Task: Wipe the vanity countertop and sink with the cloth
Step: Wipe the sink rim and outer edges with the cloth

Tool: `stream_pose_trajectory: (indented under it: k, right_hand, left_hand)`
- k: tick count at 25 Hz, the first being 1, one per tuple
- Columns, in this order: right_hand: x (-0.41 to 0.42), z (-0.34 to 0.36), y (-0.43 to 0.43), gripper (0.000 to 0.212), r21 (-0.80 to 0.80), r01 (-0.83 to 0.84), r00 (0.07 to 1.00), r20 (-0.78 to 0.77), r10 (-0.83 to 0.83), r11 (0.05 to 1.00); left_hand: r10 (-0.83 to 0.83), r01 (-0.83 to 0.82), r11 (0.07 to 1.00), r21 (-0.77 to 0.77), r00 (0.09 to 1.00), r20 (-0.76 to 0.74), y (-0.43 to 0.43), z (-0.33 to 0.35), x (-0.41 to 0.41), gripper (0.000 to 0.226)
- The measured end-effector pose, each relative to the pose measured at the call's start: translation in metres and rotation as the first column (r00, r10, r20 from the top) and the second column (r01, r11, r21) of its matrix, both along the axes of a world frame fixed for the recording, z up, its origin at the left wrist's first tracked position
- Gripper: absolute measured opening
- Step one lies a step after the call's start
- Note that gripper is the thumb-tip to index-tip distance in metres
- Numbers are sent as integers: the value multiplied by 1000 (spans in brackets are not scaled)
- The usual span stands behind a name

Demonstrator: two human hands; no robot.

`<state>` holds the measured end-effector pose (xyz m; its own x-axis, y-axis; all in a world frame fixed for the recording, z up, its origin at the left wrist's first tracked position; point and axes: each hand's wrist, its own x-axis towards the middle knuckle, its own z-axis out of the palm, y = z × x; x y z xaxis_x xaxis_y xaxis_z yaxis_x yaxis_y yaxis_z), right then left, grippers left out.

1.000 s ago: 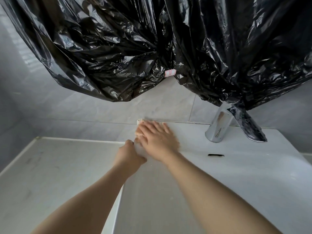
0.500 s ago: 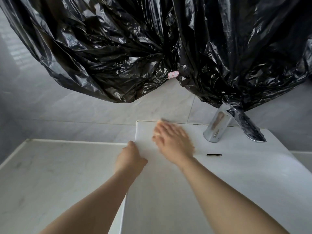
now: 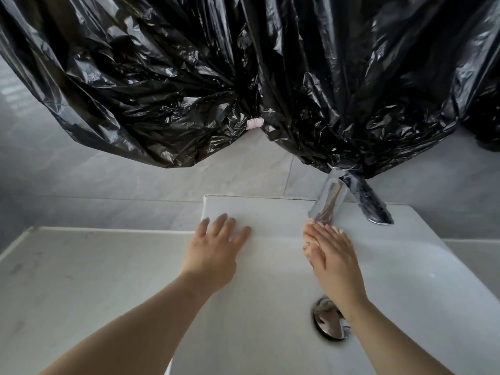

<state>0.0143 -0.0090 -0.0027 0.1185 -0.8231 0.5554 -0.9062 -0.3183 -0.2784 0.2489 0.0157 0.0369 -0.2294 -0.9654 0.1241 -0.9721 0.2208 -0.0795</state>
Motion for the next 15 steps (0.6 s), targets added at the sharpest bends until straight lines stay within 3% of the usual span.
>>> stream_pose_trajectory:
  k: [3, 6, 8, 11, 15]
  right_hand:
    - [-23, -1, 0, 38, -78, 89, 996, -21, -91, 993]
    - [-45, 15, -22, 50, 119, 211, 973, -121, -196, 970]
    - [-48, 32, -30, 71, 259, 191, 967, -213, -137, 947]
    - [-56, 61, -46, 58, 461, 54, 993, -119, 1, 886]
    - [-77, 57, -66, 61, 465, -54, 949, -252, 191, 884]
  left_hand:
    - [-3, 6, 1000, 18, 985, -171, 3, 3, -39, 66]
    - [28, -9, 995, 102, 982, -187, -5, 1, -91, 70]
    - [53, -30, 989, 144, 986, -160, -15, -1, -124, 77]
    - [132, -114, 982, 154, 985, -114, -23, -5, -162, 89]
    - [184, -170, 971, 168, 980, -72, -24, -8, -171, 95]
